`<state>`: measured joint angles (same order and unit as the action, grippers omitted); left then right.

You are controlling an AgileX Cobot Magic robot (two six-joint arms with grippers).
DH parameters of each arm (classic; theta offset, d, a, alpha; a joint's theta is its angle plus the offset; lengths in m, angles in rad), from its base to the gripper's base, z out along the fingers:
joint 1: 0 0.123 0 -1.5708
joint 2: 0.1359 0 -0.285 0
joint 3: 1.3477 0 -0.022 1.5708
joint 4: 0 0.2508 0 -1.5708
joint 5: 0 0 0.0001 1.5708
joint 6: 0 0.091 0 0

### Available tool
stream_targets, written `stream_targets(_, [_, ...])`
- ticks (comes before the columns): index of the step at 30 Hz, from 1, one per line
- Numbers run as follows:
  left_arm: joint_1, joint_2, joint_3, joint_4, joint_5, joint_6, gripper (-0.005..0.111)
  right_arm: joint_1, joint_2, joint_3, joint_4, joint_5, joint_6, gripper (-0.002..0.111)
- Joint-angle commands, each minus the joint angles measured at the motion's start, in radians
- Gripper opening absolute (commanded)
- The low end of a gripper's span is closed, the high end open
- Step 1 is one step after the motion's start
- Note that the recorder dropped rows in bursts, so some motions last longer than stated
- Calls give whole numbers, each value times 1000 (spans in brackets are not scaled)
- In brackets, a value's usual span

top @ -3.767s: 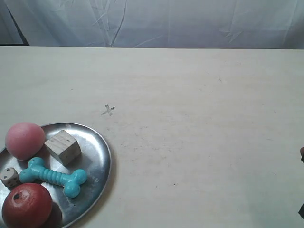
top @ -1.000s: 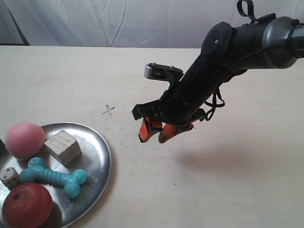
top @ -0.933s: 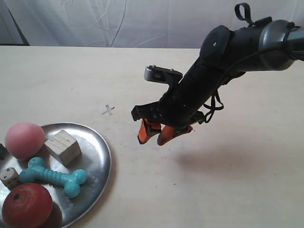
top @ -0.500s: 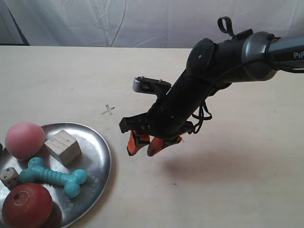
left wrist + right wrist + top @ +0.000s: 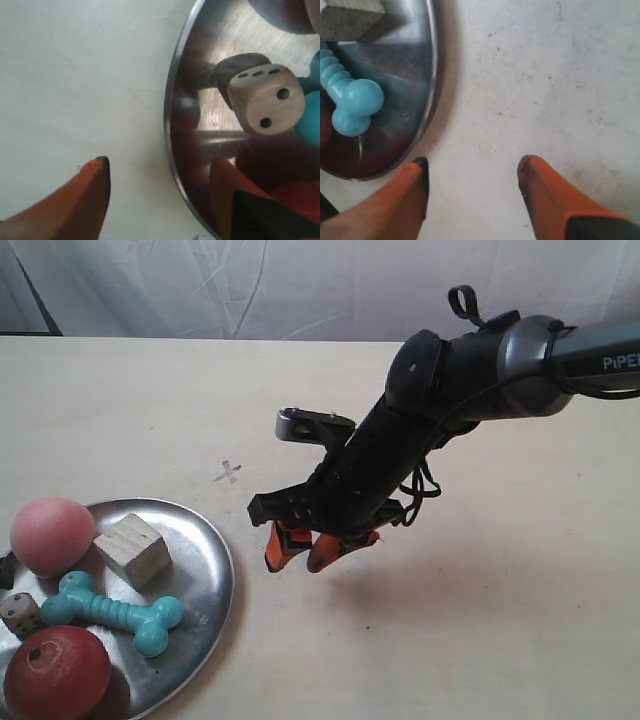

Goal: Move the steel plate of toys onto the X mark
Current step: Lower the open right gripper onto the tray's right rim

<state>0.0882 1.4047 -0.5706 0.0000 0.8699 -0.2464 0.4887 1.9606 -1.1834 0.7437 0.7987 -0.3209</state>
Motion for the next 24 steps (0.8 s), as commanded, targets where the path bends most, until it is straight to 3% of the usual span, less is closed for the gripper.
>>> stream_targets(1, [2, 28, 6, -17, -30, -6, 57, 0, 25, 3, 33, 0, -34, 55])
stream_targets(24, [12, 86, 6, -27, -173, -18, 57, 0, 34, 1, 76, -46, -97, 55])
